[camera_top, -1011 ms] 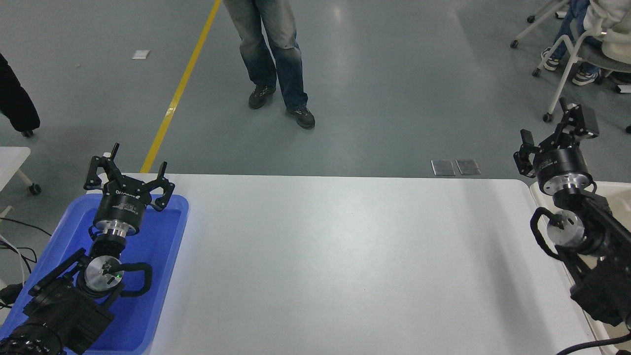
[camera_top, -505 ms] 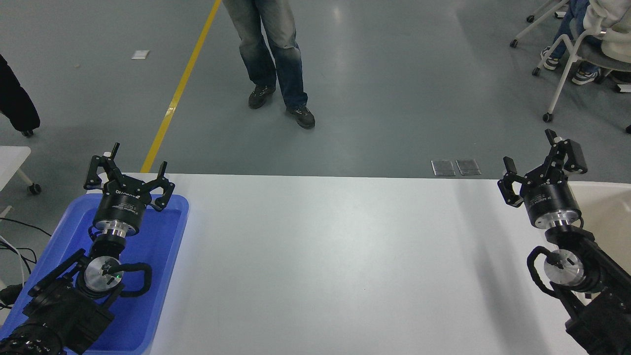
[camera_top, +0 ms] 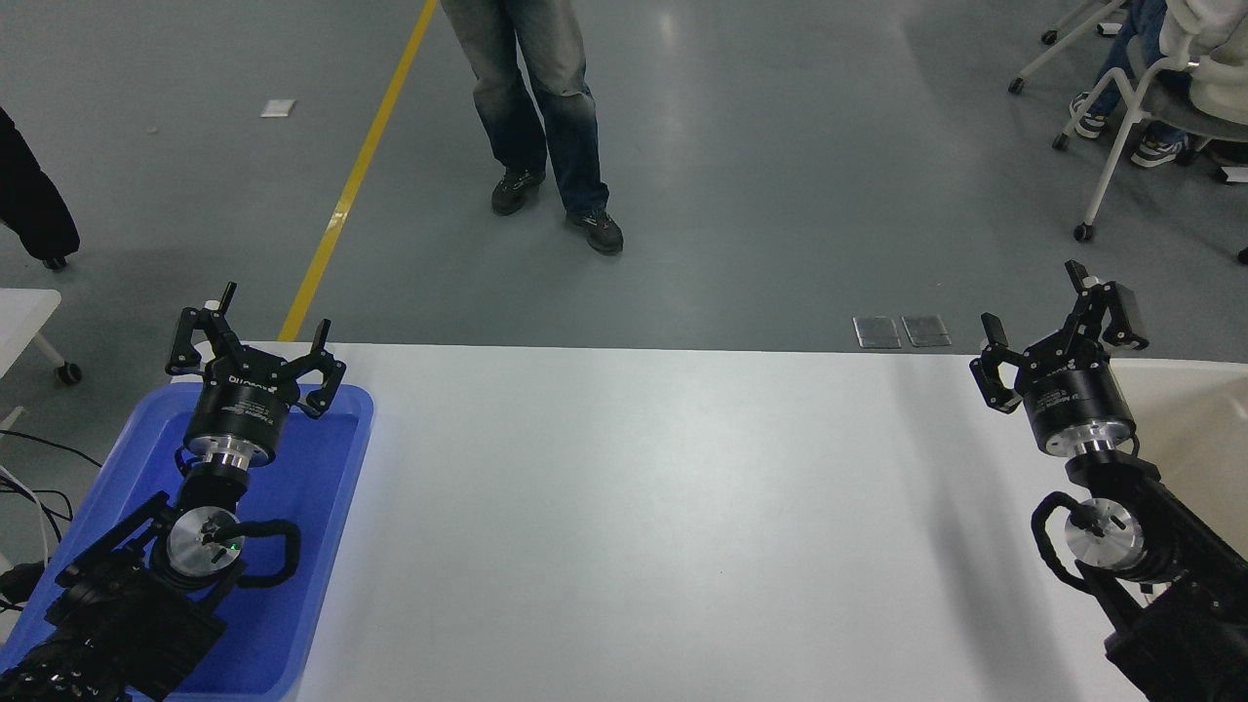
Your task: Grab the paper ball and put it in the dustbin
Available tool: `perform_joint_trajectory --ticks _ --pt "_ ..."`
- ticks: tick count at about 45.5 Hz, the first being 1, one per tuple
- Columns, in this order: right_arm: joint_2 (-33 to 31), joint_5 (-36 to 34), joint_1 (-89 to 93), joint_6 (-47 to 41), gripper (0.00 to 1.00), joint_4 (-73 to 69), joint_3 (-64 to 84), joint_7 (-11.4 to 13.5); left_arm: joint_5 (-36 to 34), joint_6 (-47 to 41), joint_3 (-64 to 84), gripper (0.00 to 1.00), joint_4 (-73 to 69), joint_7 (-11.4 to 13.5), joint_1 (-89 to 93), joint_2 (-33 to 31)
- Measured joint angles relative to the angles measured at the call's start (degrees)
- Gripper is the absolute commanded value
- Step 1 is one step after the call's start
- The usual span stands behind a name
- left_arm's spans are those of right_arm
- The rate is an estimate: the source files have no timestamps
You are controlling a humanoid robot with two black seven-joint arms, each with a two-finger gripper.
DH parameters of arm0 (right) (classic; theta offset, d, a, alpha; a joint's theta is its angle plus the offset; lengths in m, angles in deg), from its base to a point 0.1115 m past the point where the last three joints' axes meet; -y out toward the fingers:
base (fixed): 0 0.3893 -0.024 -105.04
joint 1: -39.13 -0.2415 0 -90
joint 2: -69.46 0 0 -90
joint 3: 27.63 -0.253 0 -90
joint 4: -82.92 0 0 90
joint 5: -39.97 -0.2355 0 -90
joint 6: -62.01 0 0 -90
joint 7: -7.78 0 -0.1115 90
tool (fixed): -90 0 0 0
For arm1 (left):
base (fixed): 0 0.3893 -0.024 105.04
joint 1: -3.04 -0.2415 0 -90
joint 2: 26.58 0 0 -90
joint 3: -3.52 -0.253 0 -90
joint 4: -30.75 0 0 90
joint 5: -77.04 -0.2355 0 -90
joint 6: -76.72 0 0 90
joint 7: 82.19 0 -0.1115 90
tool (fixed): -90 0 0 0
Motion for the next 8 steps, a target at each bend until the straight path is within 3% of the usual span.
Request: perform_joint_trajectory --ticks 8 --pt "0.08 0.06 -0.13 -0.02 1.0 0.09 0.26 0.0 0.0 0.0 0.0 1.0 0.0 0.0 0.0 0.0"
